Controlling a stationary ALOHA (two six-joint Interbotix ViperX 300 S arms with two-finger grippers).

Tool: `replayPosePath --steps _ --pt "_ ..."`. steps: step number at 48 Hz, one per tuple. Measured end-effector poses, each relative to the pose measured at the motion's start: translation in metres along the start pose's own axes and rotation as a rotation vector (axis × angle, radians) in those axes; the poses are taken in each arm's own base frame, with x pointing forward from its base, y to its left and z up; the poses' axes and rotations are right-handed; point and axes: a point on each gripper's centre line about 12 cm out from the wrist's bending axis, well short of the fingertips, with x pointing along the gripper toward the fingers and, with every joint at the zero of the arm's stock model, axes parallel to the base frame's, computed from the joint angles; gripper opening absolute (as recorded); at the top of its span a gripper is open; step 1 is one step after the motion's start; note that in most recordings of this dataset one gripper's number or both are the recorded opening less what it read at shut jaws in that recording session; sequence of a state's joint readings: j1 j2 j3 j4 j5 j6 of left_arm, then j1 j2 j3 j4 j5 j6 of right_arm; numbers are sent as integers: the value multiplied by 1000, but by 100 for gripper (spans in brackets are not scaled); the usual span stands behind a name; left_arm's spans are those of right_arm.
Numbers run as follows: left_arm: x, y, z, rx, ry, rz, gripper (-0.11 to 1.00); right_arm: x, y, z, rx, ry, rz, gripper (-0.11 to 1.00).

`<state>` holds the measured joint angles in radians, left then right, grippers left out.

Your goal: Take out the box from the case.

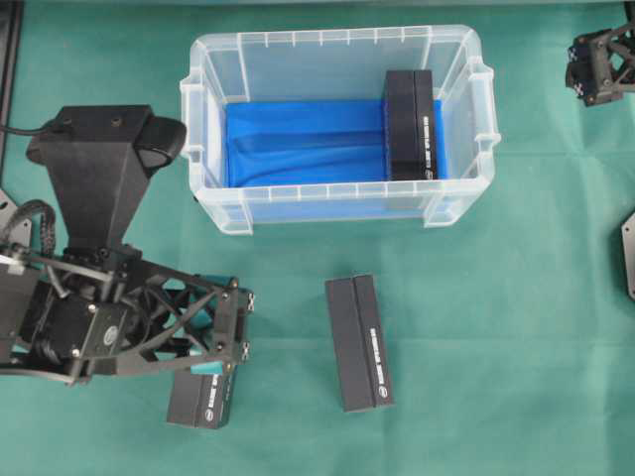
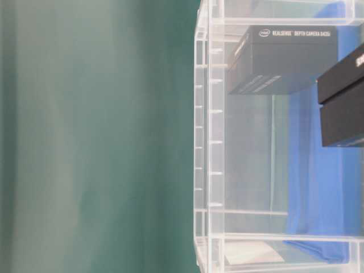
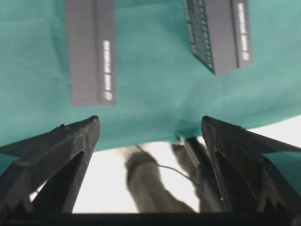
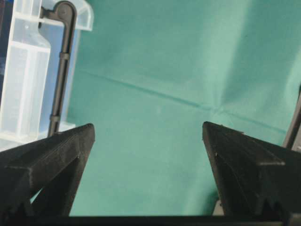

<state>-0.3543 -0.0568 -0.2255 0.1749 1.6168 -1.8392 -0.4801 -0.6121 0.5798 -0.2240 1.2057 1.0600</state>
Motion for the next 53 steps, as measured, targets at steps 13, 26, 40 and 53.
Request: replayPosePath --steps 13,26,40,53 --pt "6 13 -1 10 -10 36 96 0 0 0 0 -1 1 94" --pt "1 50 -15 43 0 54 96 -2 -1 0 2 -4 5 94" --pt "-7 94 -26 -4 11 67 96 -3 -3 -1 2 3 -7 94" --pt "-7 109 -19 -14 -4 96 96 -3 -4 -2 4 7 -14 94"
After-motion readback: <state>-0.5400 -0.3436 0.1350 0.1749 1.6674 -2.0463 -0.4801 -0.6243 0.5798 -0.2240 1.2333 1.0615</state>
